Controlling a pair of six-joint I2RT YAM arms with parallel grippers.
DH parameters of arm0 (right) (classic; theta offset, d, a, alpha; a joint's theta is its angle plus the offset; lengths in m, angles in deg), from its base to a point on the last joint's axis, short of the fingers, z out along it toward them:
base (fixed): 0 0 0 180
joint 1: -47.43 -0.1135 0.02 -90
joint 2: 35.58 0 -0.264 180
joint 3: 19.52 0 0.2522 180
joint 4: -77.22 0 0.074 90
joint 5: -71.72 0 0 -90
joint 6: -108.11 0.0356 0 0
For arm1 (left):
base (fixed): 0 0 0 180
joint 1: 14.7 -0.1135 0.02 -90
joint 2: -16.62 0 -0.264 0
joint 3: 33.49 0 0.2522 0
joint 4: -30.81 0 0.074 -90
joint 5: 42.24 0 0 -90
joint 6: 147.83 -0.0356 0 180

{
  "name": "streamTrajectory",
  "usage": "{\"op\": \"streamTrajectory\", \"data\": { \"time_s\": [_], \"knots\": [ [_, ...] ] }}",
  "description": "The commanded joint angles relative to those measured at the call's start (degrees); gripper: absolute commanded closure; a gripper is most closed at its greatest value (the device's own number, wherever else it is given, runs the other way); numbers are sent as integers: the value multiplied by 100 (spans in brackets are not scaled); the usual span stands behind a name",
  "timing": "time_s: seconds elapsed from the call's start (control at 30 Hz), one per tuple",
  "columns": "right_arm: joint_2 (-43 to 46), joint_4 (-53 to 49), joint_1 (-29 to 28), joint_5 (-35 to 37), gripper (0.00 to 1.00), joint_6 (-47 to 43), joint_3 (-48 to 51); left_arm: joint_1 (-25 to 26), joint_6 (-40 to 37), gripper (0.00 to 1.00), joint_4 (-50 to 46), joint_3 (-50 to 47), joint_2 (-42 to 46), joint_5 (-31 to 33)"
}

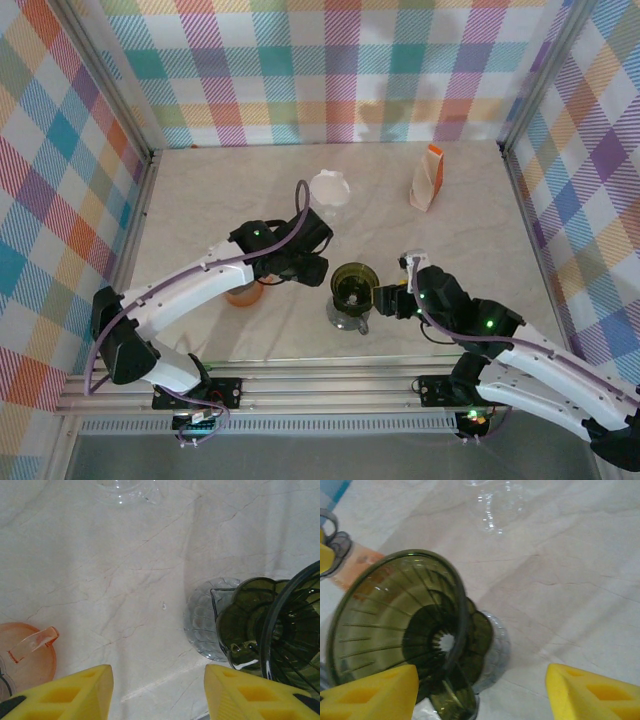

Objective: Place the coffee filter in the dripper

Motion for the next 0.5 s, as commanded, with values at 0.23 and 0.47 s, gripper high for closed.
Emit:
{"op": "streamTrajectory", "data": {
  "time_s": [0.23,0.47],
  "knots": [
    [-715,622,26,-500,37,-112,-99,-43,109,50,-6,-196,200,-82],
    [-758,783,30,-785,38,-85,-101,-86,100,50,37,-244,255,-216]
  ]
}}
